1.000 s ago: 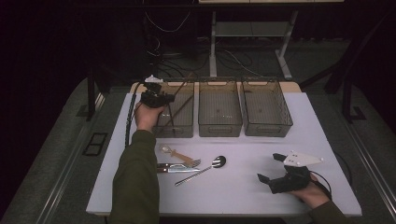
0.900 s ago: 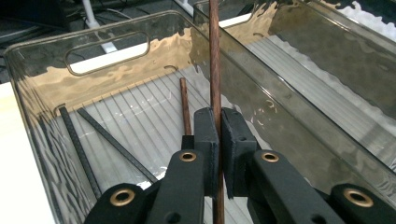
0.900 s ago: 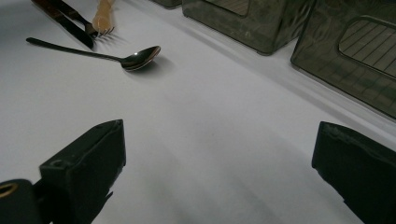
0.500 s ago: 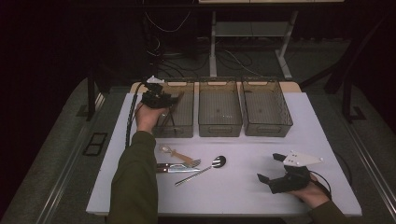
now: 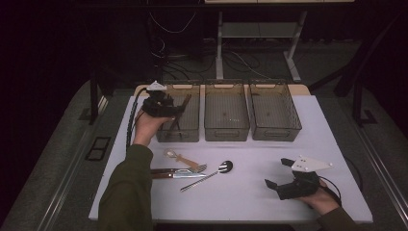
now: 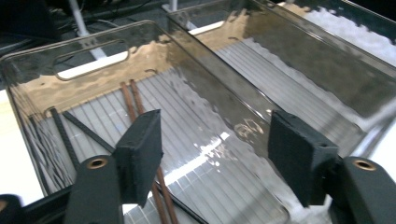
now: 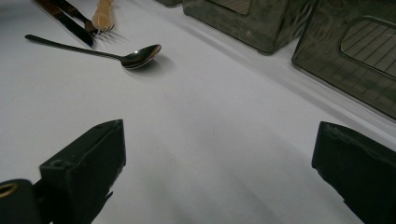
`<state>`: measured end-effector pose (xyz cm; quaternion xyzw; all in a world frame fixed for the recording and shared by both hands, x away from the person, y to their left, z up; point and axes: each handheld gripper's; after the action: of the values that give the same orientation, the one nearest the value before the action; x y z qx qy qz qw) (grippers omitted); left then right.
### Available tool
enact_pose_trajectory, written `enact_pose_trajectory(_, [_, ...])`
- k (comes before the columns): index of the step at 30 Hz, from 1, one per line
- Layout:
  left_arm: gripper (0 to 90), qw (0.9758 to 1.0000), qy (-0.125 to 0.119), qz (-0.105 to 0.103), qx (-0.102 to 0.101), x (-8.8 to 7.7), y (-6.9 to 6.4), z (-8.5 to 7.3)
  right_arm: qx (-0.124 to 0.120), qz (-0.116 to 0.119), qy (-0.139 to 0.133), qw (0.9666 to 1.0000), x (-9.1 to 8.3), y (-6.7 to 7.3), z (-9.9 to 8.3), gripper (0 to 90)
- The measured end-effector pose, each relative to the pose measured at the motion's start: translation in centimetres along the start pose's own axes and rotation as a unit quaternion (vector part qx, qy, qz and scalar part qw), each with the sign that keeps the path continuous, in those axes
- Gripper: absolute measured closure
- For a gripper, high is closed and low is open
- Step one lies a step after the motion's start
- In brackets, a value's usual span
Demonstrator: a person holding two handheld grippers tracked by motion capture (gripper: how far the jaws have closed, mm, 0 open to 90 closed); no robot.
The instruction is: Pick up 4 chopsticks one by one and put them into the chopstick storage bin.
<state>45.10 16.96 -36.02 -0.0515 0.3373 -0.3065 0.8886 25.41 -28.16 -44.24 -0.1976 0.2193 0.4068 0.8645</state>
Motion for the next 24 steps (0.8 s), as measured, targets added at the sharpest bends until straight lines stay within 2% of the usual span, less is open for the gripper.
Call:
enact_pose_trajectory(2, [30.5,1.0,-0.006,-0.006,-0.004,-0.4,-0.3,-0.4,0.001,0.001,0.001,1.0,0.1,0.0,0.0,3.1])
enact_pose_trajectory(10, [24.5,0.9998,-0.003,-0.016,0.014,-2.0,-1.7,-1.9,0.001,-0.002,0.002,1.0,0.1,-0.1,0.0,3.1])
enact_pose_trajectory(17, [24.2,0.9994,0.0,-0.026,0.024,-3.2,-2.9,-4.2,0.002,-0.002,0.003,1.0,0.1,-0.1,-0.1,3.1])
enact_pose_trajectory(24, [24.3,0.9992,0.009,-0.029,0.025,-3.9,-3.4,-6.4,0.003,-0.003,0.004,1.0,0.1,-0.1,-0.1,3.1])
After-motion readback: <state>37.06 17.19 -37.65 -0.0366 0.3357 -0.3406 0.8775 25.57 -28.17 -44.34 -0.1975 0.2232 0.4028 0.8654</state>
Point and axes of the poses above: each handheld gripper's, and its own axes: x roughly forward along the jaws, z roughly out of its top, y roughly to its left, and after that the axes turned 14 degrees about -x, right-handed
